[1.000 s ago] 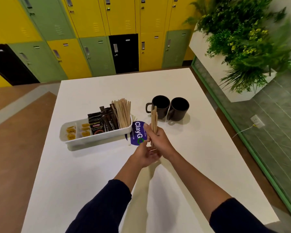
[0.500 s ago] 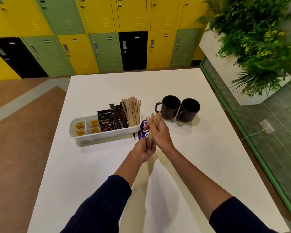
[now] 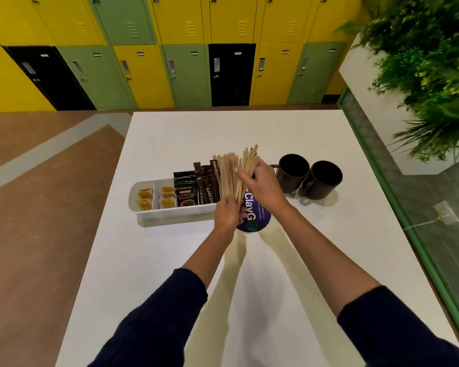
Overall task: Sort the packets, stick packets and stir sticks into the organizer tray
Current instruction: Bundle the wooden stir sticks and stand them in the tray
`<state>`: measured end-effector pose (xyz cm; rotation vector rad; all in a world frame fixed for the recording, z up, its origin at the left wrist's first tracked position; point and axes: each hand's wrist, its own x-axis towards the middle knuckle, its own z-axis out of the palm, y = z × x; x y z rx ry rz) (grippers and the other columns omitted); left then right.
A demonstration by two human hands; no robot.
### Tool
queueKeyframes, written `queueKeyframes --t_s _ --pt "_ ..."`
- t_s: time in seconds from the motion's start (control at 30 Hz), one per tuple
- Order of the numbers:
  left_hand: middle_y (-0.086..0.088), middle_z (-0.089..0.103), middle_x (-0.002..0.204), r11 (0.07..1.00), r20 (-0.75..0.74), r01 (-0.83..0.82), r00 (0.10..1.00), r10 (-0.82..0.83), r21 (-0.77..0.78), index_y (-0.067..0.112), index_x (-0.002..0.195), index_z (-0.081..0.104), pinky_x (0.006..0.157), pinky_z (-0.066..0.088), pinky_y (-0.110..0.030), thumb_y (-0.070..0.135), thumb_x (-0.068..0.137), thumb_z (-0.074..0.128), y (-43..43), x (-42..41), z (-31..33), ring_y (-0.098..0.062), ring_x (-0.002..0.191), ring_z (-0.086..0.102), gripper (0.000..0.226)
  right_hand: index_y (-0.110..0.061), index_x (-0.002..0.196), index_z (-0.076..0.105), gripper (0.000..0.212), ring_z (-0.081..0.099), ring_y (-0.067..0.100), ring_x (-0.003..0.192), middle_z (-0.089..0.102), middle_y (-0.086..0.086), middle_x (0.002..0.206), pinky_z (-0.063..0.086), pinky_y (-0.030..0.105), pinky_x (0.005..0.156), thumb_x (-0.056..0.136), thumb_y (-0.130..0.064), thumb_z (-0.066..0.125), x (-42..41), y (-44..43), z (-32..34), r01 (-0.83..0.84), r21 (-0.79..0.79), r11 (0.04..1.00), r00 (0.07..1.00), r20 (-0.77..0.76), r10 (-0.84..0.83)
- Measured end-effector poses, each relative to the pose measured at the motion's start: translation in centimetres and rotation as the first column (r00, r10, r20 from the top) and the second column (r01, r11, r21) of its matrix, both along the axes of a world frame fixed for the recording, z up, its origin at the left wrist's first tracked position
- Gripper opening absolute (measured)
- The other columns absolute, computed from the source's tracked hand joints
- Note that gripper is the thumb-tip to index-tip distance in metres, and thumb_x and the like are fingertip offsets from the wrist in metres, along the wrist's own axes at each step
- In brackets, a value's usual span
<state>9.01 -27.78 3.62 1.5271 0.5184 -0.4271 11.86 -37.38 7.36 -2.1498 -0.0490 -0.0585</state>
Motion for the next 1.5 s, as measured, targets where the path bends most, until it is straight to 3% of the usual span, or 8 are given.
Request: queueKeyframes --t_s 0.1,0.2,0.47,0.6,1.0,1.23,1.37,1.5 --pt "-0.006 0.057 0.081 0.931 0.223 -0.026 0.973 -0.06 0.364 0.007 0.088 0.053 0.063 0.041 -0.03 0.021 0.1 0.031 1.0 -0.4 -0.1 -0.019 0.074 0.055 0.028 -0.021 0.075 0.06 0.024 0.048 0.003 0.072 0.048 -0.006 0.086 0.034 0.012 0.063 0.095 -0.03 0.053 1.3 0.6 0.6 0.018 0.006 1.0 1.0 0.02 -0.018" --pt "-0.006 0.058 0.094 0.754 0.349 -0.077 0.914 -0.209 0.652 0.007 0.099 0.057 0.07 0.039 -0.028 0.022 0.1 0.036 2.4 -0.7 -0.9 -0.017 0.087 0.052 0.026 -0.001 0.082 0.063 0.037 0.053 0.015 0.079 0.053 0.006 0.094 0.044 0.027 0.071 0.095 -0.034 0.051 2.2 1.4 0.0 0.052 -0.045 0.998 0.999 0.013 -0.051" --pt "-0.002 0.053 0.117 0.401 0.229 0.029 0.781 -0.581 0.916 0.016 0.116 0.057 0.091 0.032 -0.028 0.023 0.097 0.047 4.7 -0.3 -2.3 -0.019 0.11 0.041 0.022 -0.011 0.076 0.045 0.03 0.044 0.015 0.073 0.041 0.003 0.089 0.037 0.029 0.07 0.096 -0.032 0.051 2.0 2.7 -2.2 0.084 -0.212 0.974 0.996 -0.008 -0.087" --pt "-0.002 0.056 0.111 0.407 0.256 0.01 0.763 -0.593 0.913 0.015 0.109 0.06 0.086 0.031 -0.028 0.018 0.095 0.05 4.9 -0.2 -2.1 -0.02 0.105 0.042 0.017 -0.005 0.11 0.061 0.03 0.057 0.022 0.093 0.057 0.01 0.103 0.043 0.027 0.08 0.094 -0.03 0.055 1.8 3.1 -3.3 0.076 -0.213 0.974 0.995 -0.054 -0.089" --pt "0.0 0.06 0.103 0.46 0.281 0.017 0.772 -0.57 0.888 0.014 0.1 0.065 0.078 0.033 -0.029 0.02 0.093 0.054 5.0 0.3 -1.6 -0.02 0.097 0.044 0.014 -0.004 0.097 0.063 0.041 0.064 0.025 0.084 0.066 0.012 0.091 0.047 0.028 0.063 0.082 -0.042 0.069 2.8 3.5 -4.5 0.128 -0.3 0.945 0.975 -0.135 -0.175" --pt "0.0 0.059 0.106 0.435 0.25 0.045 0.763 -0.596 0.899 0.014 0.104 0.063 0.078 0.03 -0.026 0.022 0.094 0.052 5.1 0.4 -1.5 -0.019 0.098 0.043 0.016 -0.009 0.103 0.052 0.05 0.054 0.021 0.083 0.055 0.007 0.098 0.05 0.036 0.074 0.076 -0.046 0.073 2.1 3.0 -3.6 0.199 -0.195 0.96 0.979 0.08 -0.187" --pt "0.001 0.058 0.108 0.427 0.243 0.05 0.759 -0.604 0.903 0.015 0.106 0.062 0.079 0.031 -0.026 0.022 0.094 0.052 5.1 0.5 -1.4 -0.018 0.1 0.043 0.017 -0.01 0.117 0.046 0.068 0.049 0.02 0.098 0.044 0.007 0.114 0.051 0.032 0.076 0.073 -0.056 0.07 2.0 2.6 -3.9 0.307 -0.26 0.916 0.942 0.222 -0.253" --pt "-0.001 0.06 0.106 0.451 0.273 0.028 0.761 -0.588 0.892 0.013 0.104 0.064 0.076 0.031 -0.026 0.019 0.093 0.055 5.1 0.3 -1.5 -0.02 0.098 0.044 0.015 -0.022 0.146 0.024 0.087 0.034 0.025 0.128 0.026 0.007 0.148 0.038 0.035 0.102 0.078 -0.06 0.062 2.5 2.6 -4.2 0.202 -0.283 0.938 0.969 0.197 -0.149"
